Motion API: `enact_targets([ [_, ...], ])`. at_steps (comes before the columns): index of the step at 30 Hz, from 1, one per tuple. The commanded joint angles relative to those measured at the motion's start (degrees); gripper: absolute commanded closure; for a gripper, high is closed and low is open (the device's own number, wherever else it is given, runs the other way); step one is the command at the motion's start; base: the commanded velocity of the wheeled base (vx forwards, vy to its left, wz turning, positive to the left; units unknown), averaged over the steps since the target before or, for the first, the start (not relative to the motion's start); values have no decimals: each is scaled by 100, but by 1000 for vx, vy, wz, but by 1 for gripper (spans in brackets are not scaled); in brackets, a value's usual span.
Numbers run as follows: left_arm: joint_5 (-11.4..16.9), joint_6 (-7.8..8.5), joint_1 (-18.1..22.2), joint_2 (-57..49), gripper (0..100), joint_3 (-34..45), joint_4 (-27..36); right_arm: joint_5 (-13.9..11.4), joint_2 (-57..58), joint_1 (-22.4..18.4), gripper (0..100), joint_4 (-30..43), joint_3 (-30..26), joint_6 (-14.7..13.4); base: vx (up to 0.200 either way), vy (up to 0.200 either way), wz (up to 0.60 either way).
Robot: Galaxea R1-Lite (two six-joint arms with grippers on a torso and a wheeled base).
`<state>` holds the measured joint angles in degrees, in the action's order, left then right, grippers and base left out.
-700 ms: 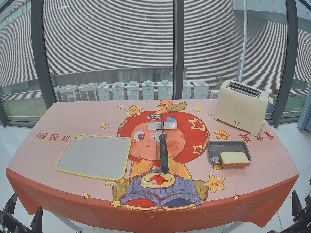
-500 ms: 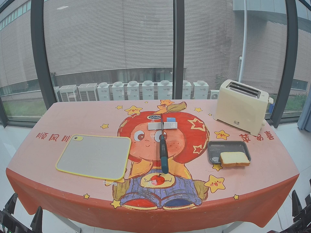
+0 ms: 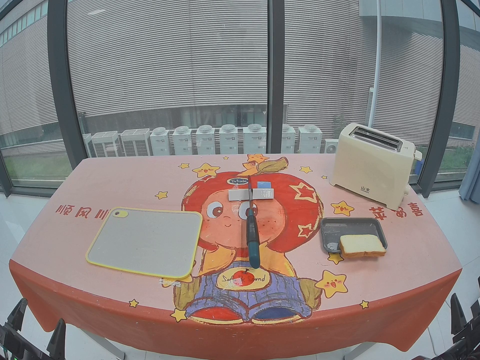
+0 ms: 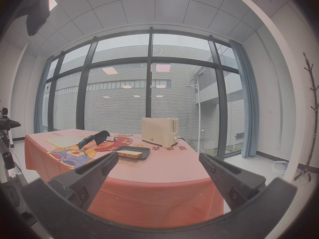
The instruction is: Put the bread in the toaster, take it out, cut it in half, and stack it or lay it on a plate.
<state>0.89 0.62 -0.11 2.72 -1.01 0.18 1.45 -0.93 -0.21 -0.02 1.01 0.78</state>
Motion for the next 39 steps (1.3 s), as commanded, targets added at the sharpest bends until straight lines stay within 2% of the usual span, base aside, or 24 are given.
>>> enact_targets([
  [1,8,-1,2,9,0,101,-1,13,31,3,0,-6,-92,-16,0,0,0],
  [15,8,-1,2,9,0,101,-1,4,31,3,0,2,-92,89,0,0,0],
  [39,8,-1,2,9,0,101,-1,22,31,3,0,-15,-84,80,0,0,0],
])
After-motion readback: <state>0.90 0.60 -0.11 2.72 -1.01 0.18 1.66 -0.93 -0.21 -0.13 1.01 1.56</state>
